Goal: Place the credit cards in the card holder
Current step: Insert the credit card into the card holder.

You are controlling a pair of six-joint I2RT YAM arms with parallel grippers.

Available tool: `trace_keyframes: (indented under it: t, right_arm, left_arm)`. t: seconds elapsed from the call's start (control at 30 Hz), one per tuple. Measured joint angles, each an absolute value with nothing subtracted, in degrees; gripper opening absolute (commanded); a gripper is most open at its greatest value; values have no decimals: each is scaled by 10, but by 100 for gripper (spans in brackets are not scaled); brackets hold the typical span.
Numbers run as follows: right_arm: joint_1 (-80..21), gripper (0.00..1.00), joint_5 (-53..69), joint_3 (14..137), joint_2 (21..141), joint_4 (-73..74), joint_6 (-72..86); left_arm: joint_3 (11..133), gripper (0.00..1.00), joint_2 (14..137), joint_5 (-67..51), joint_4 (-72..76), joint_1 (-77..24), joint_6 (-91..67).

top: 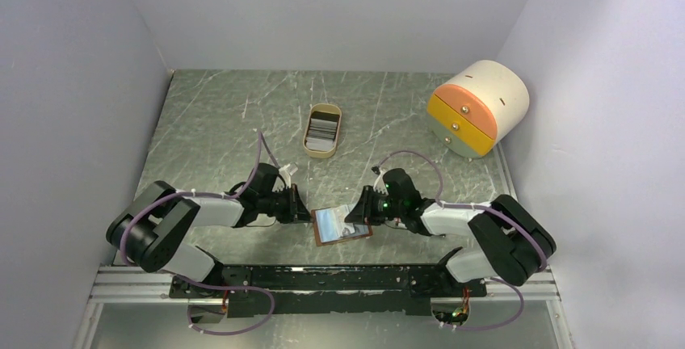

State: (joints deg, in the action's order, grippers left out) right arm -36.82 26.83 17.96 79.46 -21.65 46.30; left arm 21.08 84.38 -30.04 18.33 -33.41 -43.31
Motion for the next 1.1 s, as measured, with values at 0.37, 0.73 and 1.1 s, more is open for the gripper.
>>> trace_keyframes:
  t: [0.37,0.73,1.1]
  right_arm:
    - [-374,28,226,196,751,-137,439]
    - [-435,29,198,215,776,-139,452]
    - [-462,33,173,251,824,-151,440]
  left_arm:
    - [211,9,844,-303,192,-334,-442]
    - [205,9,850,-325,229,-334,-464]
    - [205,9,850,-330,230,-332,-465]
